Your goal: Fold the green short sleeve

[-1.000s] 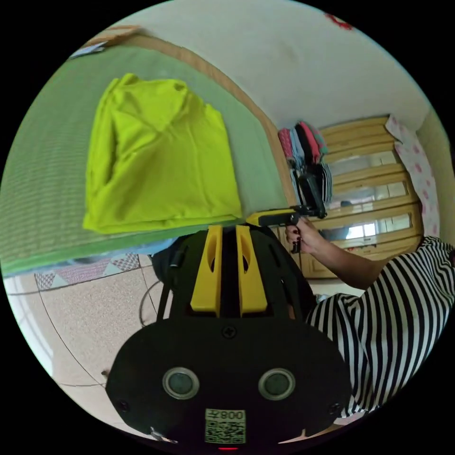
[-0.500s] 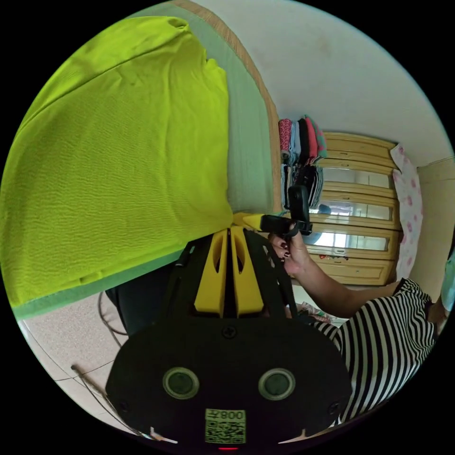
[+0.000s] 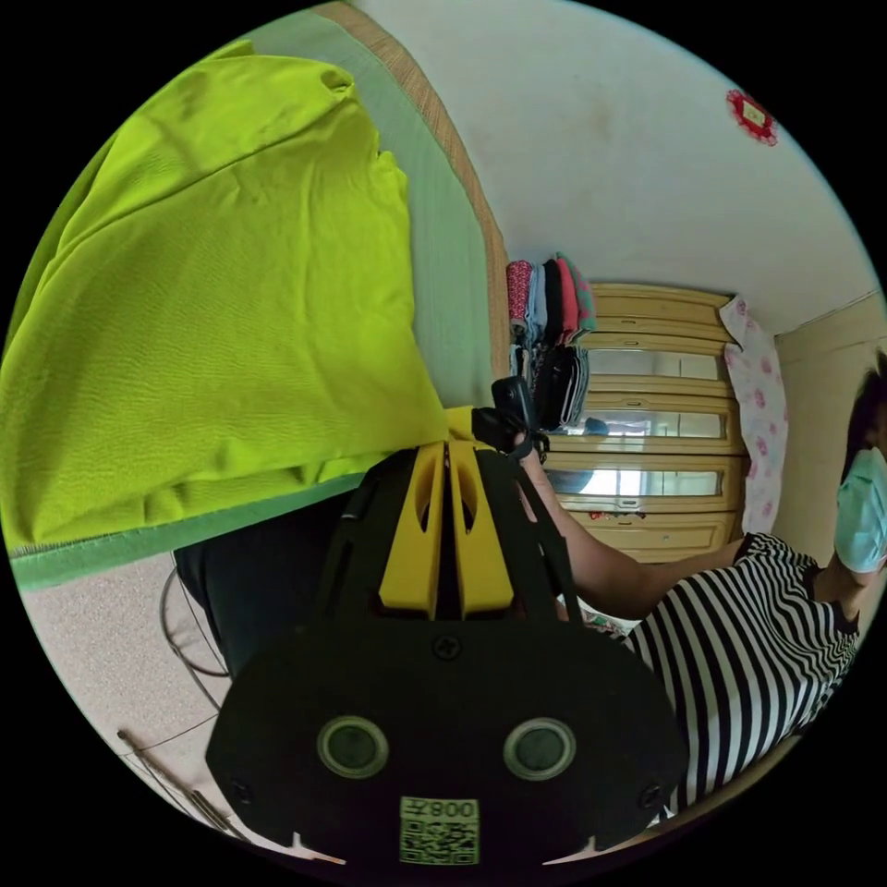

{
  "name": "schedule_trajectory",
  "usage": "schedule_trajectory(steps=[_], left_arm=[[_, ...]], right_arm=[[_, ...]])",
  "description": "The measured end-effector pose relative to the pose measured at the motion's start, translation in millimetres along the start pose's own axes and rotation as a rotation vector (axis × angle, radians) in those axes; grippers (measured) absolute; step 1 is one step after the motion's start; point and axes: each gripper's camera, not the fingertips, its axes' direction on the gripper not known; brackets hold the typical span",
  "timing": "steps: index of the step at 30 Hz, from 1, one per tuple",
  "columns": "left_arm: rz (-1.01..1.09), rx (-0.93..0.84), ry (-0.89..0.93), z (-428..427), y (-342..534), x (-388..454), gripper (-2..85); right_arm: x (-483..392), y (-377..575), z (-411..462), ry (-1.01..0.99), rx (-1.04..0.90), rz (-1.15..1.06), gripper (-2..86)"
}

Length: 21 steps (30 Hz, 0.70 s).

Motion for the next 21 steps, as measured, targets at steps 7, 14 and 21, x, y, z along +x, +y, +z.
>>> schedule_trajectory(steps=[7,14,21], left_arm=[[0.000,0.012,0.003,-5.1,12.6,-9.8,0.5],[-0.002,0.012,0.020,-9.3,25.6,-21.1,0.6],[-0.009,0.033,0.029,-28.1,43.8,-32.1,0.7]], right_arm=[[21.1,-8.6,12.1,-0.072,0.002,0.035,9.9],[33.0,-12.6,19.2,-0.093,0.002,0.043,9.5],[36.4,-21.1,32.6,-0.063,-0.011,0.035,3.8]])
